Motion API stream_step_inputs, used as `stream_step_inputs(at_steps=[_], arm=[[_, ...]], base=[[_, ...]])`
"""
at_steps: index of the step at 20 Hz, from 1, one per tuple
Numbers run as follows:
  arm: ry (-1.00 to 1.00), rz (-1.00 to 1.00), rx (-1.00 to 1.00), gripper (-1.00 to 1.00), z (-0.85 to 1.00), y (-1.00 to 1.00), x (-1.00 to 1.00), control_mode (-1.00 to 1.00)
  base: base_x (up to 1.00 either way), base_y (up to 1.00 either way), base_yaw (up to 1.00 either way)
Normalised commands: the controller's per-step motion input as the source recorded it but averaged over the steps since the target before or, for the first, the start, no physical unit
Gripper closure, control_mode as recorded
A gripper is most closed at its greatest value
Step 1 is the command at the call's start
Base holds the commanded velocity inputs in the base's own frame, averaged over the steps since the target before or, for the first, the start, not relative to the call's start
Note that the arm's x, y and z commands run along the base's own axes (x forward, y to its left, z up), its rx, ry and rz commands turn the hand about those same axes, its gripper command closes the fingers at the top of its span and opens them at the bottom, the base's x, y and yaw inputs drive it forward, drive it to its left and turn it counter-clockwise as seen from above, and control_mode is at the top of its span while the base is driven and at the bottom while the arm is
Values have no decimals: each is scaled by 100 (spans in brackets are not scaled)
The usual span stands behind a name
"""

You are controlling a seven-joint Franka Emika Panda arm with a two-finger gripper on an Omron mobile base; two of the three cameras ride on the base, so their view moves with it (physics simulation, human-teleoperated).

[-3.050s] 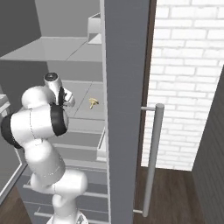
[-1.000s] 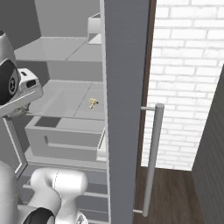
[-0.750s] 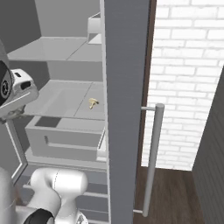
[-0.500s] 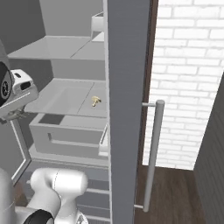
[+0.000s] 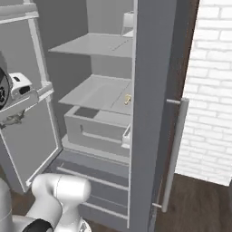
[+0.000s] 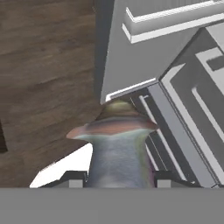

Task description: Place one mushroom and one fish in each tupperware on the nearby counter, to pack two identical lunches.

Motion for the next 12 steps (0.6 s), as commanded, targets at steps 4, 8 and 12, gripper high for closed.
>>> stream_step_inputs(at_steps=[4, 8, 12], arm=[[0, 0, 0, 100, 0, 0, 0, 100], [0, 0, 0, 100, 0, 0, 0, 100], [0, 0, 0, 100, 0, 0, 0, 100]], base=[[0, -1, 91], [0, 0, 97], [2, 0, 96]])
